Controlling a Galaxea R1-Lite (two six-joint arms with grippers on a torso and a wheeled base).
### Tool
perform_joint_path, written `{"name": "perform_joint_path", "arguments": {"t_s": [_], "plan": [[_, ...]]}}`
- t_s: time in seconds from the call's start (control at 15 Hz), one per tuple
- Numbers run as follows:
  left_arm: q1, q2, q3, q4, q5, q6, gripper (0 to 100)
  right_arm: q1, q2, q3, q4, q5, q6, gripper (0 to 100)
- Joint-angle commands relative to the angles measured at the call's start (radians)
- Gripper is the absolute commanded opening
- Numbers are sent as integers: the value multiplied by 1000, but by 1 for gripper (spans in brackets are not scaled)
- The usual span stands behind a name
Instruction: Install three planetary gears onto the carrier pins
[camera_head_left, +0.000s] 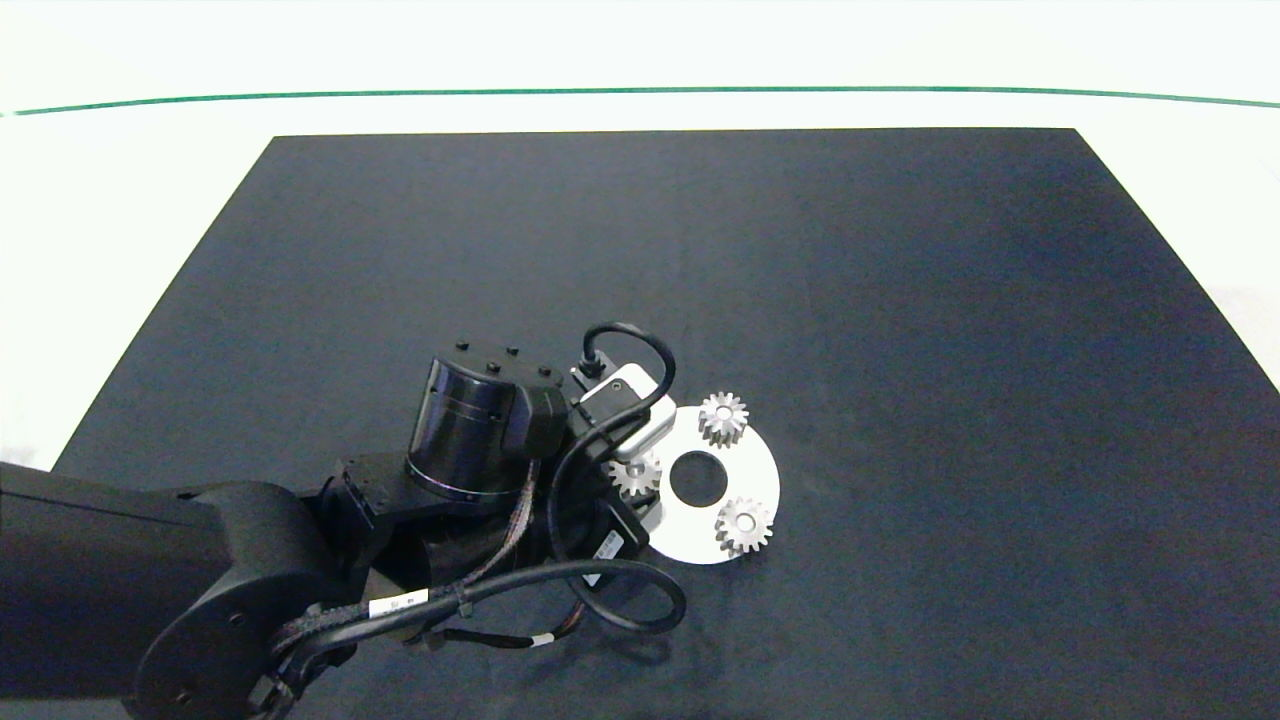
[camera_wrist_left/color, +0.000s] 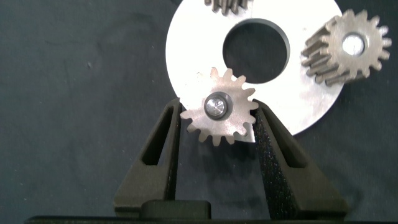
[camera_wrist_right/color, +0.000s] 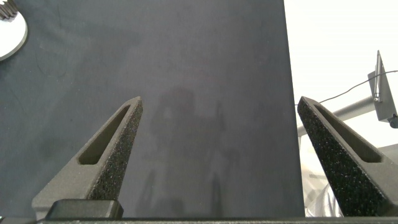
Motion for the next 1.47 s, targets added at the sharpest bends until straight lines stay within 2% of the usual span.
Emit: {"name": "perform_joint_path", "arguments": {"t_s": [0.07, 0.53, 0.67, 0.73, 0.8, 0.93, 1.0, 1.07, 1.13, 1.2, 1.27, 1.33, 1.47], "plan": [[-1, 9, 2, -4, 1, 0, 100, 0, 0, -1, 3, -3, -1, 100], [5, 0, 0, -4, 1, -1, 100, 0, 1, -1, 3, -3, -1, 100], [46, -77, -10, 1, 1, -1, 100, -6, 10, -7, -2, -3, -1, 100], [97, -126, -21, 19, 1, 2, 100, -7, 21, -18, -4, -4, -1, 100], [161, -201, -41, 76, 1, 7, 100, -13, 32, -37, -4, -4, -1, 100], [304, -401, -69, 266, 1, 3, 100, -72, 78, -89, -5, -3, 2, 100], [376, -498, -69, 326, 1, 0, 100, -108, 98, -116, -5, -3, 3, 100], [473, -623, -58, 376, 1, -3, 100, -176, 119, -141, -5, -3, 5, 100], [508, -674, -55, 395, 1, -4, 100, -211, 124, -149, -5, -1, 5, 100], [627, -843, -36, 469, 1, -30, 100, -316, 113, -156, -4, -1, 5, 100], [670, -918, -24, 501, 1, -44, 100, -355, 96, -155, -1, -1, 3, 100], [732, -1071, 11, 557, 1, -47, 100, -404, 41, -145, 10, -1, -1, 100], [764, -1312, 89, 643, 0, -49, 100, -423, -68, -113, 55, 0, -1, 100]]}}
